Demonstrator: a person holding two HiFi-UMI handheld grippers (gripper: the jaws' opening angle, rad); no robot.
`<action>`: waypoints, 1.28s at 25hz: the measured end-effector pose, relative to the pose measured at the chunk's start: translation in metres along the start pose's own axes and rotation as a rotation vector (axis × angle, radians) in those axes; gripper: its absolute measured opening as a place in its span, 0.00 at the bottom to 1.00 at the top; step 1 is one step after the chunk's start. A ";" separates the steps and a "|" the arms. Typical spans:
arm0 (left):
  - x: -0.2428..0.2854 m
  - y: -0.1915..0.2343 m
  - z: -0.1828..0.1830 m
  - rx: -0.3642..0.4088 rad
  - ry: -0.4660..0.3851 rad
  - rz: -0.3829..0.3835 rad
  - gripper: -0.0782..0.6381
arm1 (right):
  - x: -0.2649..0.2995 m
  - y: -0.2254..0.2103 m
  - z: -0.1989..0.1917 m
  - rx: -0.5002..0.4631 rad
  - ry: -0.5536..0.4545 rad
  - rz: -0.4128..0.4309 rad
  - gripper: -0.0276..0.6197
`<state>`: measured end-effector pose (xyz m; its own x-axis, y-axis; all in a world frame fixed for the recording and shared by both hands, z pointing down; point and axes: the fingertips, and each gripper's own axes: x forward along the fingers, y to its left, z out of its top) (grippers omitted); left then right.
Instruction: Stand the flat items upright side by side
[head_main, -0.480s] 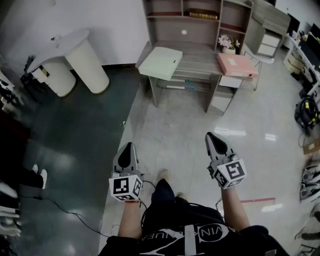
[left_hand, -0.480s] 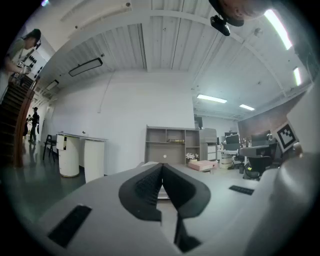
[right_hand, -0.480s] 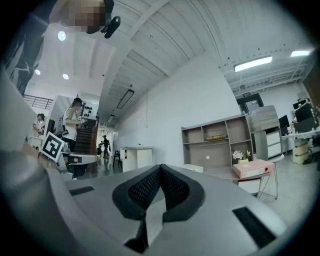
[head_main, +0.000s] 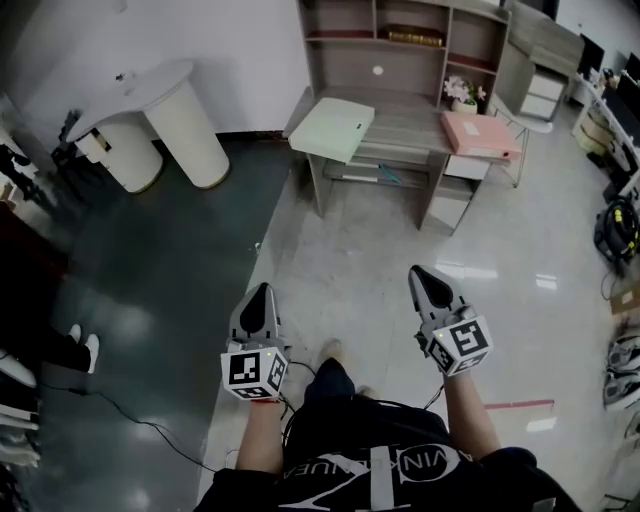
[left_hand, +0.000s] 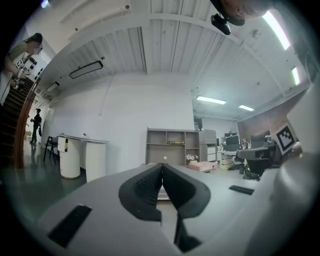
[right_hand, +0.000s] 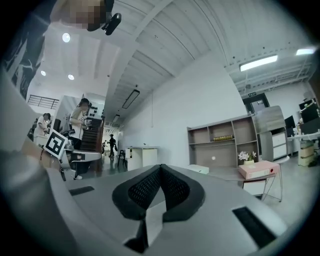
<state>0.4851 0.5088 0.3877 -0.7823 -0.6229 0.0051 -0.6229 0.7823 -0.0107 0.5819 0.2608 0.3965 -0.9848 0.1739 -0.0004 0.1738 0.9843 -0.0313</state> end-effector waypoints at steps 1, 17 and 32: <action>0.000 0.001 0.000 0.000 -0.001 0.000 0.11 | 0.000 0.001 0.001 0.001 -0.004 0.001 0.06; 0.019 0.022 -0.017 -0.062 0.024 0.059 0.41 | -0.005 -0.035 -0.016 0.060 0.008 -0.072 0.41; 0.192 0.082 -0.024 -0.066 0.067 0.004 0.41 | 0.138 -0.124 -0.023 0.160 0.046 -0.152 0.43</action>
<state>0.2835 0.4540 0.4118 -0.7819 -0.6192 0.0719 -0.6167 0.7852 0.0552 0.4250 0.1632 0.4233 -0.9977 0.0286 0.0615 0.0167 0.9825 -0.1853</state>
